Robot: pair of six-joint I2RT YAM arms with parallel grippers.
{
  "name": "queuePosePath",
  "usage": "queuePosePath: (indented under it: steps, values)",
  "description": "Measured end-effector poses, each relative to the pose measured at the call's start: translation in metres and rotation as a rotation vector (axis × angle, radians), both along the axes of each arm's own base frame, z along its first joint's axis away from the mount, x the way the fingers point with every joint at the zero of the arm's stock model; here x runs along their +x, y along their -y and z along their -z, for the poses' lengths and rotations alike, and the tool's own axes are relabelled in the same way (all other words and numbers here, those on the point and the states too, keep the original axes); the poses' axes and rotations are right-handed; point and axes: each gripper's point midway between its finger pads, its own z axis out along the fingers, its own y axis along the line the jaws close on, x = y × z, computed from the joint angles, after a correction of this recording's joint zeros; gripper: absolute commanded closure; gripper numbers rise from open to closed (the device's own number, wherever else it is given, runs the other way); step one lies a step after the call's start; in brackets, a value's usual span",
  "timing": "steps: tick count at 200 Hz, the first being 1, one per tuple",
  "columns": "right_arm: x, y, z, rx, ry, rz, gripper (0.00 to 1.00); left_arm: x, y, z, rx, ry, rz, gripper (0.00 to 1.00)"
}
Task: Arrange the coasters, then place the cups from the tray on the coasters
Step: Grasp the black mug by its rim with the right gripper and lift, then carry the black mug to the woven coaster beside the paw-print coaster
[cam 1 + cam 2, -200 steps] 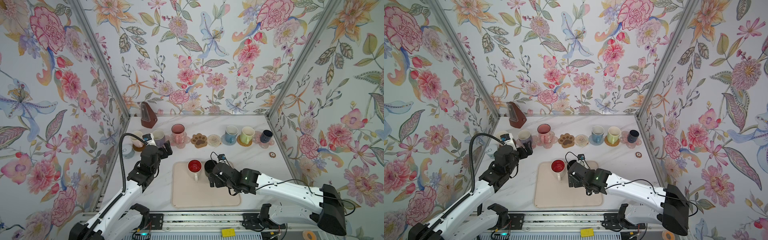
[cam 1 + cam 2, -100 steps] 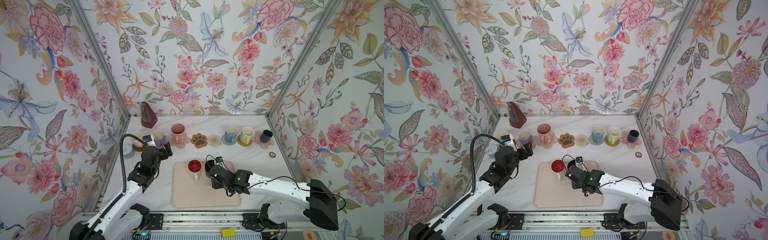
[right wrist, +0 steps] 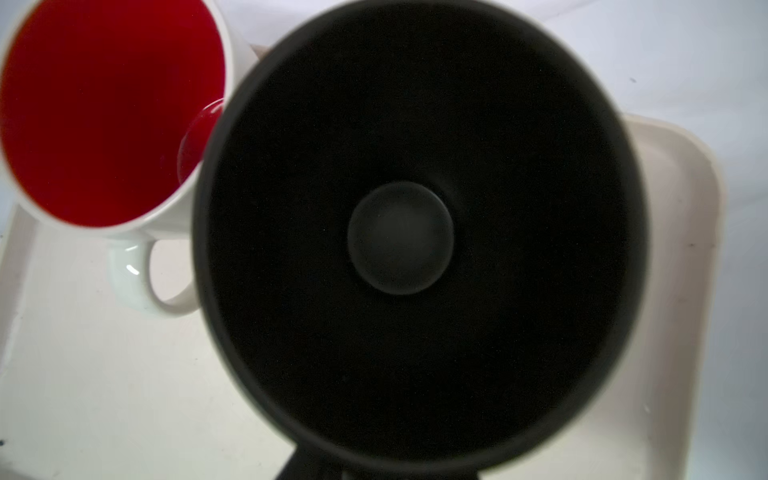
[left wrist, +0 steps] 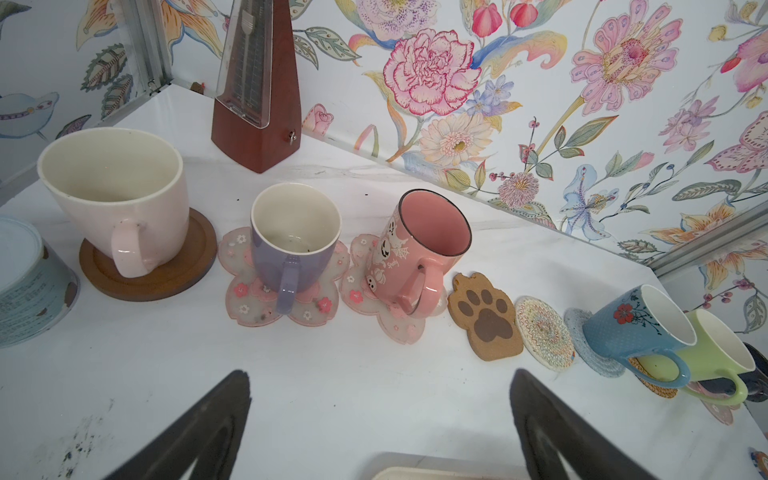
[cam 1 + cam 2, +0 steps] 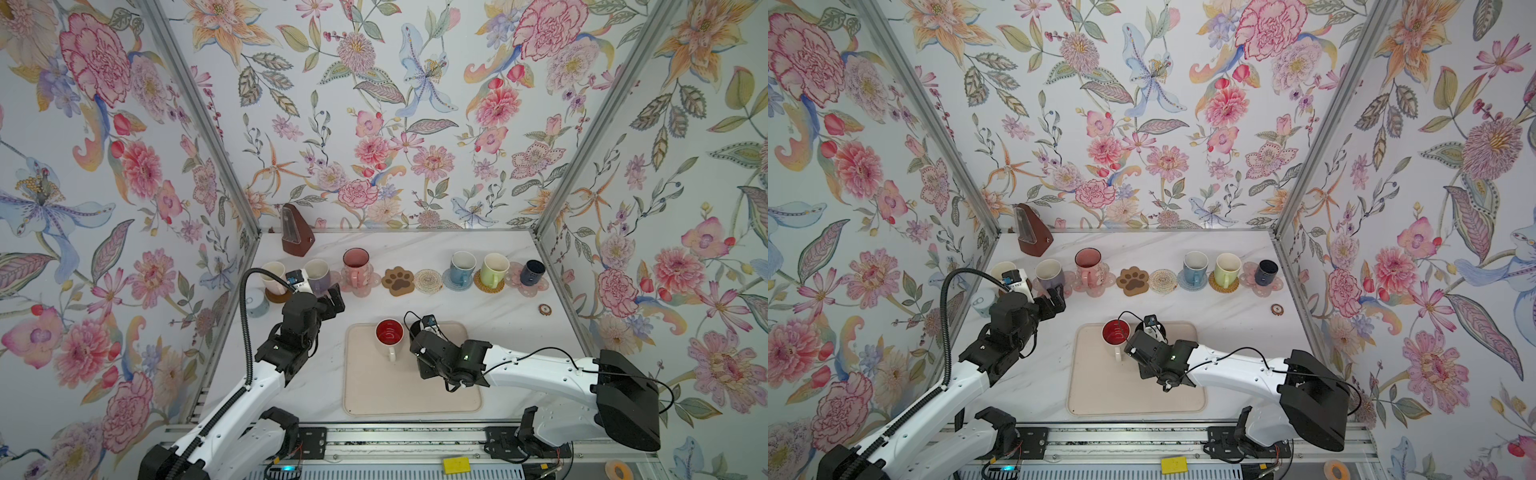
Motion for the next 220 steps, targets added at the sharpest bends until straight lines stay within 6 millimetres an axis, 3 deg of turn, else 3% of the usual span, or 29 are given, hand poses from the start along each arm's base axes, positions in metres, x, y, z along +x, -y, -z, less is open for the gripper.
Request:
queuePosePath:
  steps: [36,89,122,161,187,220]
  values:
    - [0.000,-0.001,-0.001,0.002,0.002,-0.010,1.00,0.000,0.000,0.000,0.000,0.000,-0.001,0.01]
    - [0.002,0.012,-0.007,-0.009,0.002,0.005,1.00,0.000,0.000,0.000,0.000,0.000,-0.001,0.01]
    - [0.013,0.025,-0.019,-0.001,0.020,0.032,1.00,-0.001,-0.001,0.000,-0.003,0.001,-0.003,0.01]
    - [0.050,0.036,-0.044,0.017,0.073,0.091,1.00,-0.005,-0.003,-0.001,-0.007,0.011,-0.004,0.01]
    - [0.086,0.042,-0.064,0.032,0.126,0.129,1.00,-0.008,-0.005,-0.001,-0.010,0.012,-0.009,0.01]
    - [0.132,0.044,-0.067,0.017,0.151,0.151,1.00,-0.010,-0.008,0.002,-0.006,0.006,-0.023,0.01]
